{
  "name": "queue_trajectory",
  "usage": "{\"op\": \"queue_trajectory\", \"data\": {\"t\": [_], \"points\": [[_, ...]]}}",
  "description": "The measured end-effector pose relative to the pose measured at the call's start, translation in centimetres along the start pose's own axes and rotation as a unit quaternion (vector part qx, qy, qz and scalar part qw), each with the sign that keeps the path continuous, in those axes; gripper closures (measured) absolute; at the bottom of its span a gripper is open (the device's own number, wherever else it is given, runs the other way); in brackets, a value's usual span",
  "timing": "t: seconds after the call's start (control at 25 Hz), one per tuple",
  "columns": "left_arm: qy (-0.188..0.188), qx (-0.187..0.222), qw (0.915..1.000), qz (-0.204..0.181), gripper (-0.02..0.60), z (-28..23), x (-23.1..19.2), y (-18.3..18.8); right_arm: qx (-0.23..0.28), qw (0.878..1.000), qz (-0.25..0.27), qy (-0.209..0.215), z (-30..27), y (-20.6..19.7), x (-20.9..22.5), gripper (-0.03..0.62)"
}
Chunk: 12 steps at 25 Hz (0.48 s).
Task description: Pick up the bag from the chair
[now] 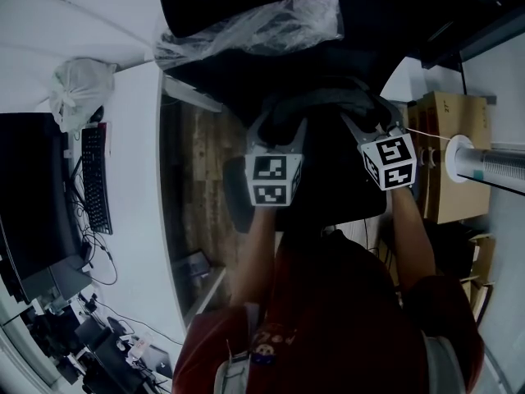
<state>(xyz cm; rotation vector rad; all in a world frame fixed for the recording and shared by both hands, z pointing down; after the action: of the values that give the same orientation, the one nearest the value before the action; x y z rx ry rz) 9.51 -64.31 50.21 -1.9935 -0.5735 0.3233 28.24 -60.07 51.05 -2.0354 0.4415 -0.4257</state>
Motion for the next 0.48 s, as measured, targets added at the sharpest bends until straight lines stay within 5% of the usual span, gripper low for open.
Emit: {"op": "queue_trajectory", "data": {"t": [0.48], "points": [[-0.005,-0.008,0.9999,0.007,0.360,0.03,-0.04,-0.06,0.005,1.000,0.020,-0.007,-0.01,-0.12,-0.73,0.387]]}}
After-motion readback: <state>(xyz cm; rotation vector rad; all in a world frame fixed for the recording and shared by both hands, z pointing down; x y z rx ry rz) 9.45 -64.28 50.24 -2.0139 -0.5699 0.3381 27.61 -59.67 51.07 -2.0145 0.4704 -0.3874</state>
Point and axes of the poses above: the fingertips, and each gripper's own axes: z backward along the fingers, x to its right, y out of its top, the point moved 7 cm from there along z, backward along the fingers, and after that the axes turned 14 degrees about y, right-handed, at the moved point
